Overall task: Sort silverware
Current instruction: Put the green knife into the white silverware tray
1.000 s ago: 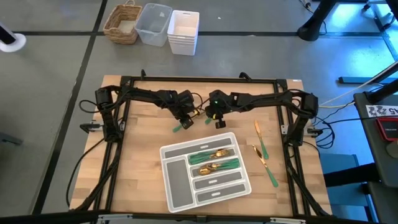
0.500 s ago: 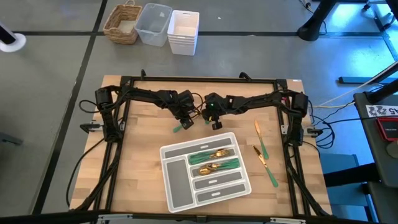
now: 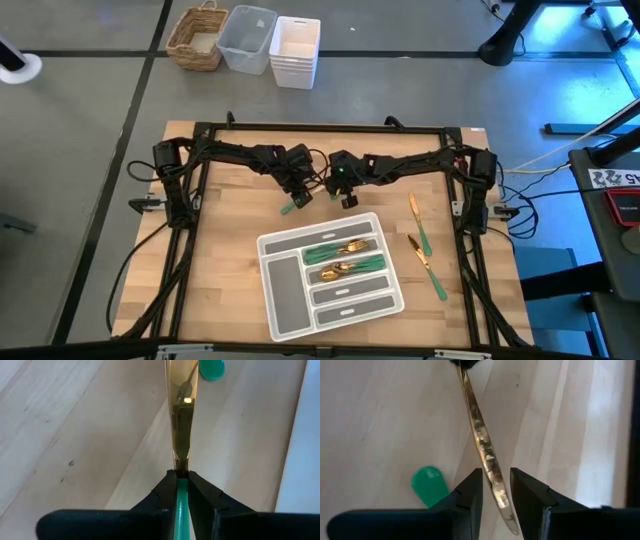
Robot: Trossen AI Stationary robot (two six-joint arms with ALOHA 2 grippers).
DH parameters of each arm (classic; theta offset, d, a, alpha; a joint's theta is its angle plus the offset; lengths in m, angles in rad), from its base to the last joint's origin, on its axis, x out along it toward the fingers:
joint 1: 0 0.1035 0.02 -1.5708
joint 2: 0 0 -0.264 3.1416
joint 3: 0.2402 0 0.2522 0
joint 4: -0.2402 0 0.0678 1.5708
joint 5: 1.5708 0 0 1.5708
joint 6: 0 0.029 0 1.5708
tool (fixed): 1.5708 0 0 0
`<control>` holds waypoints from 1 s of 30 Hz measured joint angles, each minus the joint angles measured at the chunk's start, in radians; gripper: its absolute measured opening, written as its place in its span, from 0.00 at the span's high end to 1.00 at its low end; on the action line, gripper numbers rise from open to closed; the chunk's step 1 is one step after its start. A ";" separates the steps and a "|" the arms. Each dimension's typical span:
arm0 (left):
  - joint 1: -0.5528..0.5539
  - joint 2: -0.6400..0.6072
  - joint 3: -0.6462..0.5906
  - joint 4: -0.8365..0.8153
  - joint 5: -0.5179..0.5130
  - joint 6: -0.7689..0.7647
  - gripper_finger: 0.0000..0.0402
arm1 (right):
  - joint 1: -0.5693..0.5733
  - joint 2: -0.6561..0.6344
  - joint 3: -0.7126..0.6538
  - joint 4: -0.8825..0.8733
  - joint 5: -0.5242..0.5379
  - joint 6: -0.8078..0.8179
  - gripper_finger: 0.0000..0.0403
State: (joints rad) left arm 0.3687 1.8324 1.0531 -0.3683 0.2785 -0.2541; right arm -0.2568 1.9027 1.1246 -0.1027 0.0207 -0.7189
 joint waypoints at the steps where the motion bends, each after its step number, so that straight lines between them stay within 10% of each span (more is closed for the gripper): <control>1: 0.000 0.000 0.000 0.000 0.000 0.000 0.93 | 0.008 -0.004 0.001 -0.008 0.004 -0.002 0.75; 30: 0.052 -0.001 0.000 0.019 0.124 0.008 0.93 | 0.094 -0.351 0.000 -0.324 0.102 0.115 0.75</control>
State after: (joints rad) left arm 0.4207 1.8317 1.0531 -0.3494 0.4030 -0.2462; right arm -0.1631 1.5521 1.1248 -0.4264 0.1223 -0.6042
